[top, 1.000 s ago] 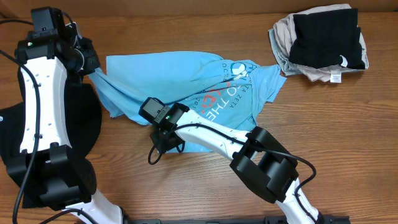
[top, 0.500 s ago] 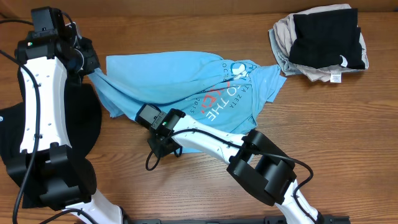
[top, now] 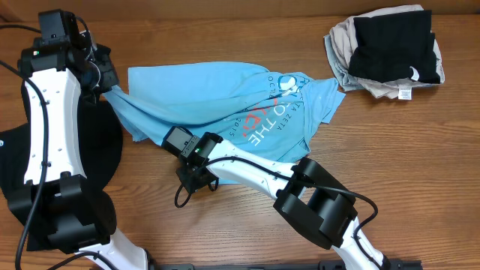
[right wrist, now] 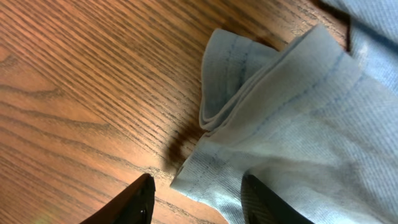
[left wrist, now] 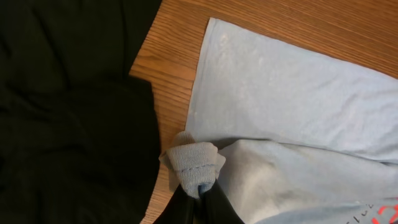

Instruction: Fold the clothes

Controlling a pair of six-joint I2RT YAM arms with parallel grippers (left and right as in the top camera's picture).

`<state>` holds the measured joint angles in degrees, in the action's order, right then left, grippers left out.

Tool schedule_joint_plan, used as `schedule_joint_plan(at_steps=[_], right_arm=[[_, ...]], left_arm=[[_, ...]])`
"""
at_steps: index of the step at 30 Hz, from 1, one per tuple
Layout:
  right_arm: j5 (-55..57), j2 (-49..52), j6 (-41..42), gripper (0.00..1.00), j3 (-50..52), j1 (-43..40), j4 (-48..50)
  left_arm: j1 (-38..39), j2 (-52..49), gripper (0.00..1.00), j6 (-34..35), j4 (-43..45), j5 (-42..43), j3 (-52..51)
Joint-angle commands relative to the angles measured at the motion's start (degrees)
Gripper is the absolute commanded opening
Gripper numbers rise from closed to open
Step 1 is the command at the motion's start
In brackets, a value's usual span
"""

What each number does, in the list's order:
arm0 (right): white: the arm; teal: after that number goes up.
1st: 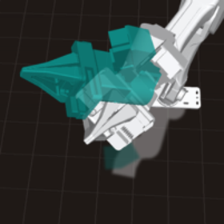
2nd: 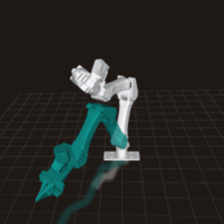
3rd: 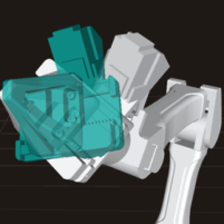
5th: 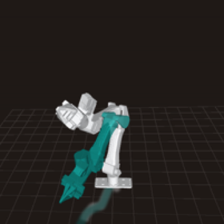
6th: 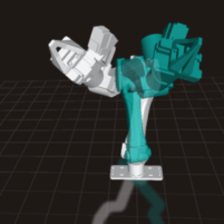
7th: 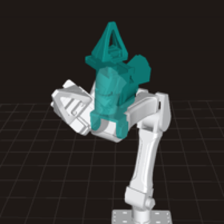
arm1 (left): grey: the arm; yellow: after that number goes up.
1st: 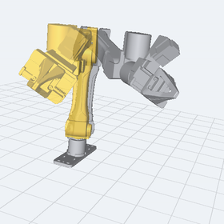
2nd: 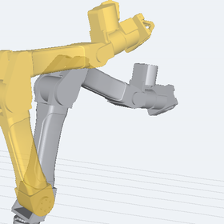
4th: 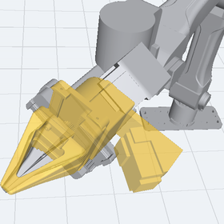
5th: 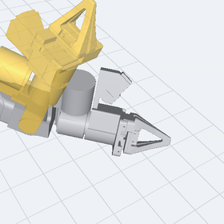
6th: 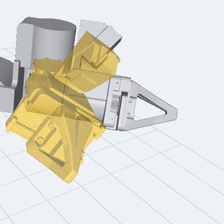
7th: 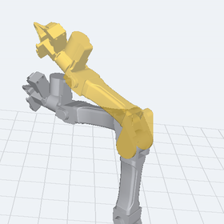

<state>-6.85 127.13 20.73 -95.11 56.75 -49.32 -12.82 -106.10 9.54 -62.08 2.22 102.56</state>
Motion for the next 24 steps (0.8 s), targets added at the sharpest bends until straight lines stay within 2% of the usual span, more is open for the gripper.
schedule_joint_plan(at_steps=[1, 8, 13, 19, 22, 24], right_arm=[[1.3, 1.5, -1.4, 0.5, 0.7, 0.2, 0.5], [2.9, 4.4, -0.9, 0.49, 0.7, 0.7, 0.6], [3.2, 4.3, 1.0, 0.22, 0.5, 0.1, 0.0], [3.8, 4.3, 2.1, 0.14, 0.5, -0.3, -0.5], [3.9, 4.3, 2.1, 0.04, -0.5, -0.3, -1.5], [4.2, 4.3, 2.1, 0.04, -1.4, -0.3, -2.6]], left_arm=[[0.0, 0.0, 0.04, 0.7, 0.5, -1.4, 0.3], [0.0, 0.0, 0.04, 0.7, 0.7, -2.4, 0.3], [0.0, 0.0, 0.04, 0.7, 0.5, -3.8, 0.3], [0.0, 0.0, 0.04, 0.7, 0.5, -3.7, 0.3], [0.0, 0.0, 0.04, 0.7, 0.4, -3.7, 0.3], [0.0, 0.0, 0.04, 0.7, 0.4, -3.7, 0.3]])
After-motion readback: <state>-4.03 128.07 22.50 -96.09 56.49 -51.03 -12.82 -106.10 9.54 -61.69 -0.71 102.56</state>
